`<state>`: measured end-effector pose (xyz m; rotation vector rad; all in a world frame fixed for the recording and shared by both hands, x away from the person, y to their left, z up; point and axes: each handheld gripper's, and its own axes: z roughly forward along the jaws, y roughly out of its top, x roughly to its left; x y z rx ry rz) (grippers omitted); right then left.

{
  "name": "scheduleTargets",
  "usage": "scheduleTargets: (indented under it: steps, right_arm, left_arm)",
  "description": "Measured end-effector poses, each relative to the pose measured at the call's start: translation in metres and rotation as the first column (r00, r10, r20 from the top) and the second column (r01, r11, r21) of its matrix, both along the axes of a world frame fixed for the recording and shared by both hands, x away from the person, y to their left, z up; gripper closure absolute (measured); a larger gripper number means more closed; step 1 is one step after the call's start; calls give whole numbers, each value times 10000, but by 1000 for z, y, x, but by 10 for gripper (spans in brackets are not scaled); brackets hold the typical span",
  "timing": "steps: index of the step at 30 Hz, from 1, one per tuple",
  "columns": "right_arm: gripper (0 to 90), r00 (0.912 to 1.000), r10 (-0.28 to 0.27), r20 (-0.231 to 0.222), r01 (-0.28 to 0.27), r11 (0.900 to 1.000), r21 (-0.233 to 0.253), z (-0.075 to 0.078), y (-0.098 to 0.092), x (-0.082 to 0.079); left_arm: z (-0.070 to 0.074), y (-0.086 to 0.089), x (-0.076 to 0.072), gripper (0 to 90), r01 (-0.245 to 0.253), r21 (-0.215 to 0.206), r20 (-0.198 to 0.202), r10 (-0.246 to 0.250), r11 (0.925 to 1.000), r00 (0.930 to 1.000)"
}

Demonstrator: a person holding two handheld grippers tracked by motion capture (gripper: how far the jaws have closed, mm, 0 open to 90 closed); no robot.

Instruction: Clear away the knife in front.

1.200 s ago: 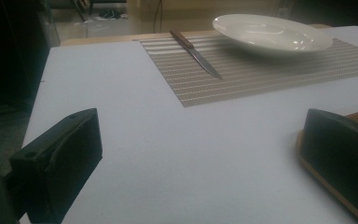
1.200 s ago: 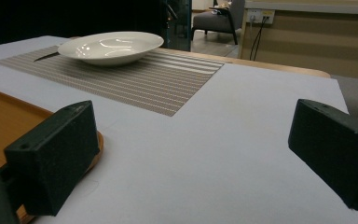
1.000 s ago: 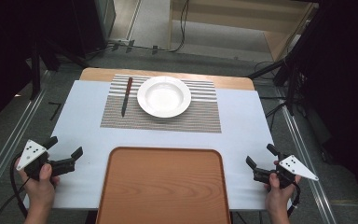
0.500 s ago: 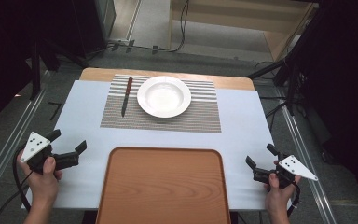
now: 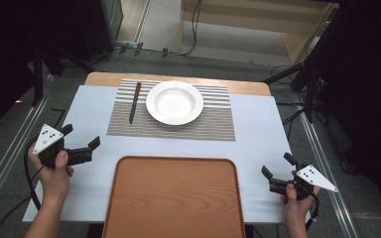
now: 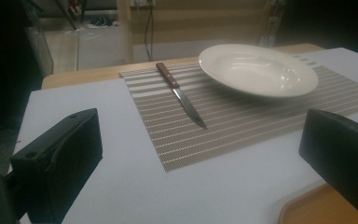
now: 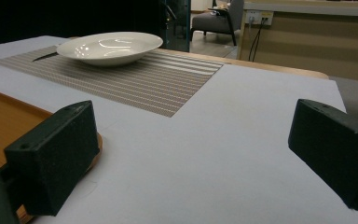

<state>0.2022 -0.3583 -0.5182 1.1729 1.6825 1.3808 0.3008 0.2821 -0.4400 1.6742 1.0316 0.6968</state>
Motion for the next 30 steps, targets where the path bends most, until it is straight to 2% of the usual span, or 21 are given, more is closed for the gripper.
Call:
scheduleTargets:
  steps: [16, 21, 26, 30]
  right_arm:
    - [5, 10000, 20, -36, -20, 10000, -32, 0, 0, 0]
    - [5, 10000, 26, -44, -26, 10000, -25, 0, 0, 0]
    - [5, 10000, 38, -43, -38, 10000, -30, 0, 0, 1]
    - [5, 10000, 49, -40, -50, 10000, -57, 0, 0, 1]
  left_arm:
    - [9, -12, 39, 1, 28, -260, -149, -32, 9997, 9999]
    - [11, -15, 53, 1, 38, -455, -374, -55, 9990, 9993]
    - [10, -17, 62, 24, -45, -471, -546, 19, 9989, 9985]
    - [9, -19, 73, 23, -116, -691, -742, 64, 9975, 9972]
